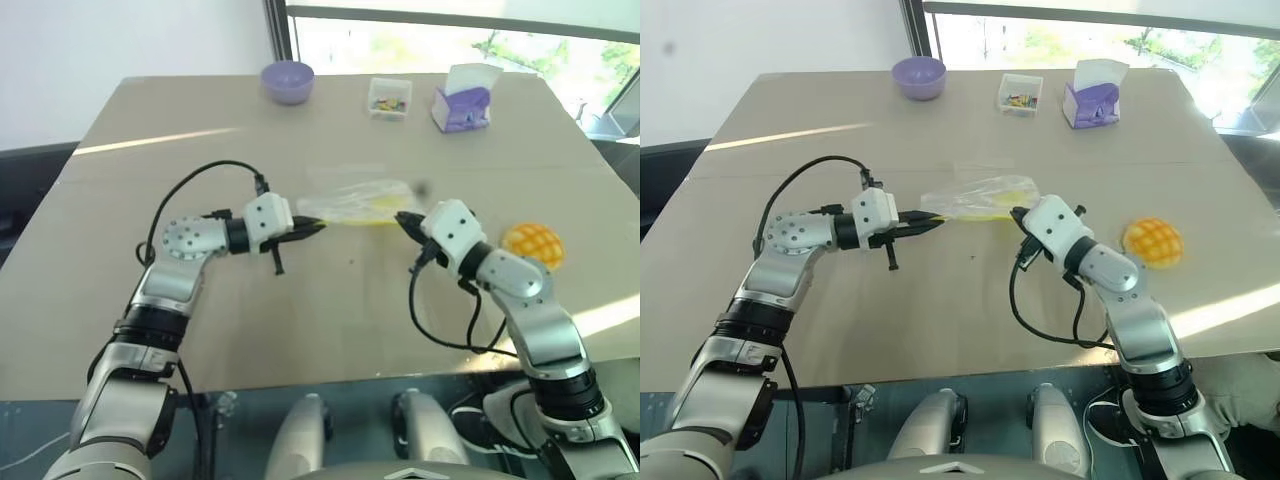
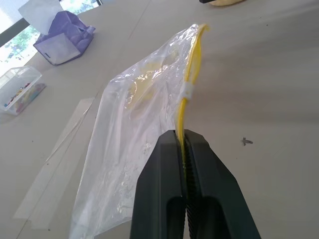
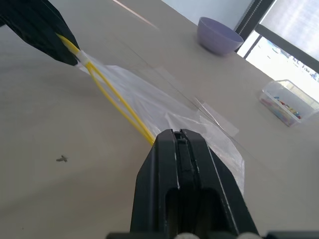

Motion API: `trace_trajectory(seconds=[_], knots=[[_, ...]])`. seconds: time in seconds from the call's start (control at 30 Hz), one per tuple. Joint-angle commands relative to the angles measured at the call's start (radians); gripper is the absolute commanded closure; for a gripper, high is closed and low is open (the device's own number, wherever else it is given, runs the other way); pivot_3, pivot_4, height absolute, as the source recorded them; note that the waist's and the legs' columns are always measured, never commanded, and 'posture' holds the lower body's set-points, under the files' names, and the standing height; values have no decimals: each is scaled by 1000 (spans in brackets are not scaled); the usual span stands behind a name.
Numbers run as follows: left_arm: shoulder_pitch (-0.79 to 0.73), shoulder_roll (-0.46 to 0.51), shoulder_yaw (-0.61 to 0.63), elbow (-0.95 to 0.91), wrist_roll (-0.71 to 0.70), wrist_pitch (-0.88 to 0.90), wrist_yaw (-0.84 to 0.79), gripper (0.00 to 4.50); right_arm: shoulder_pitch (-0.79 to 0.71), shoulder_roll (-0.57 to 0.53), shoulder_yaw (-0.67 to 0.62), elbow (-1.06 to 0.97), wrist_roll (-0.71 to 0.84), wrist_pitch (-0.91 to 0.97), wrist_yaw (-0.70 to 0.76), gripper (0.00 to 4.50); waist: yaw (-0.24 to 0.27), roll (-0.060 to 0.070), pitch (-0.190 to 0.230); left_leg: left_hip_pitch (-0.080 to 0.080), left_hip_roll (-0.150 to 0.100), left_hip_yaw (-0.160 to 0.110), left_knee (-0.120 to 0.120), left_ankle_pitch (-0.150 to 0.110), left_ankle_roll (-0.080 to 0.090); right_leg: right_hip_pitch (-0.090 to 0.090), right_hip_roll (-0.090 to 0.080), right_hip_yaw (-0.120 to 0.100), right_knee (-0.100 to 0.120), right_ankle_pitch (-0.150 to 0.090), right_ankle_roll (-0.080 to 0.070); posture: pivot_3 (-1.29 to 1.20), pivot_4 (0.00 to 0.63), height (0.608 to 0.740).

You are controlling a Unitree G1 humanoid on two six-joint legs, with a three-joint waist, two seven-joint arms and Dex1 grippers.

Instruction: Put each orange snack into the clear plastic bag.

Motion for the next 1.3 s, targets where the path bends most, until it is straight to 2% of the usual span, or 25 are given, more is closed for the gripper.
trace_trajectory(seconds=[0.03,0.47,1.3], knots=[[2,-2,31,-39,-12,0,1,4500,-38,12,35,-21,3,-8,-11,4469,-1,0,0,0,0,0,0,0,0,0,0,0,0,0,0,0,150,737],[8,-26,42,-101,-13,80,23,4500,-113,33,116,71,-4,-42,-9,4469,-1,0,0,0,0,-1,1,0,0,0,0,0,1,0,0,0,150,737],[22,-35,40,-162,-33,116,3,4500,-119,35,107,126,-31,-48,-67,4469,-1,0,0,0,0,-1,2,0,0,0,0,0,1,0,0,0,150,737]])
